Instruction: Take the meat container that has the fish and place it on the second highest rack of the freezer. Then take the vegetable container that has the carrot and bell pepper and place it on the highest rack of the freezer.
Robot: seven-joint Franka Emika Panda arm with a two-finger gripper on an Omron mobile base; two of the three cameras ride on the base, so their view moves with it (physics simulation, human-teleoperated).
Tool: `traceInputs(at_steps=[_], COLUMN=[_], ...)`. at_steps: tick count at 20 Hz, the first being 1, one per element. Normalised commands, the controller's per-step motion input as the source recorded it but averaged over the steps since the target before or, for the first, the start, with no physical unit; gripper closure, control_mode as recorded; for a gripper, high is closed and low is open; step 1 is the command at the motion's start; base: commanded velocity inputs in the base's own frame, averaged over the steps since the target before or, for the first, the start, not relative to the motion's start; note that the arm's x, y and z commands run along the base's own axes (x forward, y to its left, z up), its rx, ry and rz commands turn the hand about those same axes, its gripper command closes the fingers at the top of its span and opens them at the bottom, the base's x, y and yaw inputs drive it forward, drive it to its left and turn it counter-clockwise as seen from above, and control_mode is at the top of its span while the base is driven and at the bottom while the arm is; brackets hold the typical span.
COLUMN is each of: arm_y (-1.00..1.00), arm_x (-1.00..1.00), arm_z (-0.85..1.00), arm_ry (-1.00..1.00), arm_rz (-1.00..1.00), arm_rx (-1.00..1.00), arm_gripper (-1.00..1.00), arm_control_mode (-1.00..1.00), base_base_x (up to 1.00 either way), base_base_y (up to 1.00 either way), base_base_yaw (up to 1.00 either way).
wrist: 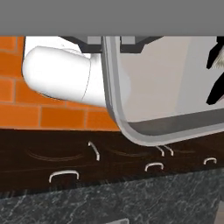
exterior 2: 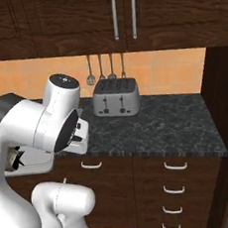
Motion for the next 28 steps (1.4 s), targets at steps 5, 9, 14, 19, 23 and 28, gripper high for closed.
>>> traceInputs(at_steps=[5, 9, 14, 19, 23, 28], arm_y=[0.00, 0.00, 0.00, 0.00, 0.00, 0.00], arm_x=[0.00, 0.00, 0.00, 0.00, 0.00, 0.00], arm_z=[0.00, 0.00, 0.00, 0.00, 0.00, 0.00], arm_ry=[0.00, 0.00, 0.00, 0.00, 0.00, 0.00], arm_rz=[0.00, 0.00, 0.00, 0.00, 0.00, 0.00], arm_rx=[0.00, 0.00, 0.00, 0.00, 0.00, 0.00], arm_gripper=[1.00, 1.00, 1.00, 1.00, 1.00, 1.00], arm_control_mode=[1.00, 1.00, 1.00, 1.00, 1.00, 1.00], base_base_x=[-0.08, 0.00, -0.02, -0.05, 0.00, -0.08], base_base_y=[-0.02, 0.01, 0.00, 0.00, 0.00, -0.13], base_base_yaw=[-0.48, -0.70, -0.79, -0.78, -0.80, -0.71])
